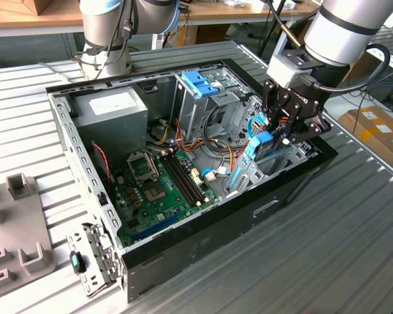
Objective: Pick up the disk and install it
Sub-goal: 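Insert the disk into the insertion slot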
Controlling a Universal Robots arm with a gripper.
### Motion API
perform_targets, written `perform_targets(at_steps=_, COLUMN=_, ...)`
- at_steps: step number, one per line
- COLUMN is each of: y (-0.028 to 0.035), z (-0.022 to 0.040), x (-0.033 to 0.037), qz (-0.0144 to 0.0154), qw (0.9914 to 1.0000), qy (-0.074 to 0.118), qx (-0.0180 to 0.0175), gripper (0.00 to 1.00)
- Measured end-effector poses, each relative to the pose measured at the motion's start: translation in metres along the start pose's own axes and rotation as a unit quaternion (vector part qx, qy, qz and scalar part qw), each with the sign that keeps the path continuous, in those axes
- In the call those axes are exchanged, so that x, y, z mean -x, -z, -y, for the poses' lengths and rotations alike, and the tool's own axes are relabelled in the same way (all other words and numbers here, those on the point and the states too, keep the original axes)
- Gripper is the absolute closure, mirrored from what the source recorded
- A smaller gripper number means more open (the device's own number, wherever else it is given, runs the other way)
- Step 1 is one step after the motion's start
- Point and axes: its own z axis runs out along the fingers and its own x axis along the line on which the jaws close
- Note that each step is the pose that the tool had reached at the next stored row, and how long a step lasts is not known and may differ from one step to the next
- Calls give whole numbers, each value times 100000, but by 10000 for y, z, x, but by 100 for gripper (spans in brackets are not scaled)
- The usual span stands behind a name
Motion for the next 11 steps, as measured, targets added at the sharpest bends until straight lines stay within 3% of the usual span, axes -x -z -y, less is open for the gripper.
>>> perform_targets(at_steps=1, y=0, z=0, x=0, qz=-6, qw=100000, qy=6, qx=4, gripper=57)
perform_targets(at_steps=11, y=-5, z=-2, x=0, qz=-5, qw=100000, qy=4, qx=3, gripper=57)
